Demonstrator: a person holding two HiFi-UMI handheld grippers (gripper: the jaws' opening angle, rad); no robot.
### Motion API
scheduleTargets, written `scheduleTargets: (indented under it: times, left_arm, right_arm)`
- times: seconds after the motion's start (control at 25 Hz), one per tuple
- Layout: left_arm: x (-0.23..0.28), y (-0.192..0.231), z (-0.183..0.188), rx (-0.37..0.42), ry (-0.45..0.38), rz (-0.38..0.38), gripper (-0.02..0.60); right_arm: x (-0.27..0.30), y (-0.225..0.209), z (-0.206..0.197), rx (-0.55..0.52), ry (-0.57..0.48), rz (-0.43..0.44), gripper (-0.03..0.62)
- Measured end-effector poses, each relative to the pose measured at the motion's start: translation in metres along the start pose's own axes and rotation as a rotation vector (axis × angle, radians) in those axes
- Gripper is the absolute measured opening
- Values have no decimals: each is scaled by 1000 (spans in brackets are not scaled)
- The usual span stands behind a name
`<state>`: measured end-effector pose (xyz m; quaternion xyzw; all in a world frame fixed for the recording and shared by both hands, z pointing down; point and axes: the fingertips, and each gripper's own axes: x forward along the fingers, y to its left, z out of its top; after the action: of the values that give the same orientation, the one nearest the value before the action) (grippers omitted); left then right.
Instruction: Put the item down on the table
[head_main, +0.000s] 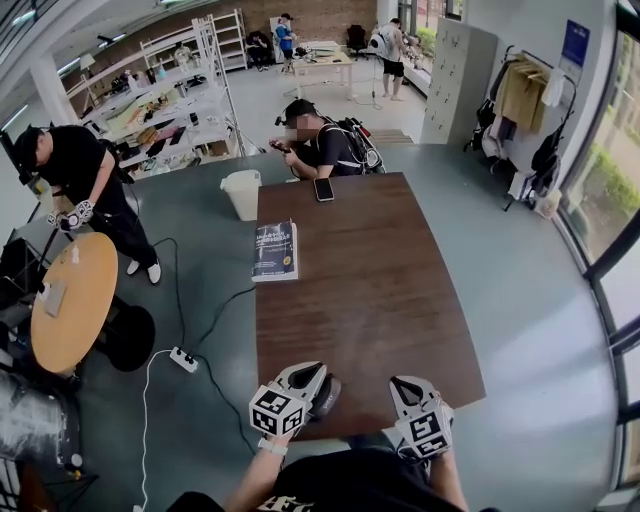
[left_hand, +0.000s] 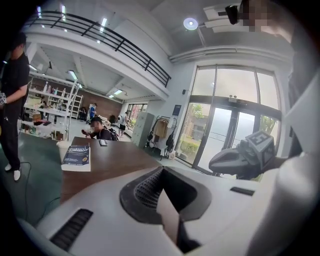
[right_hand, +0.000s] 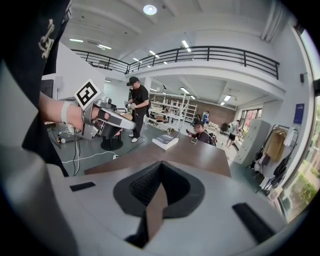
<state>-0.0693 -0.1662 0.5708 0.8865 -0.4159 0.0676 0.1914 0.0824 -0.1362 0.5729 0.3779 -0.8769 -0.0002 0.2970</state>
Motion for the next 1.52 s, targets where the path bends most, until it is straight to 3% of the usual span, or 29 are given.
scheduleTargets:
  times: [0.64, 1.0, 1.16, 1.52]
  left_arm:
    - [-33, -6, -3, -26, -30, 56, 6]
    - [-56, -5, -12, -55, -39, 108, 6]
    - [-69, 0, -21, -77, -39, 137, 6]
    - [-90, 5, -25, -94, -59, 171, 6]
  right_arm:
    - [4, 20, 22, -20, -73, 82, -12]
    - [5, 17, 38, 86, -142, 95, -12]
    - [9, 23, 49, 79, -172, 100, -12]
    - [16, 47, 53, 63, -160, 161, -12]
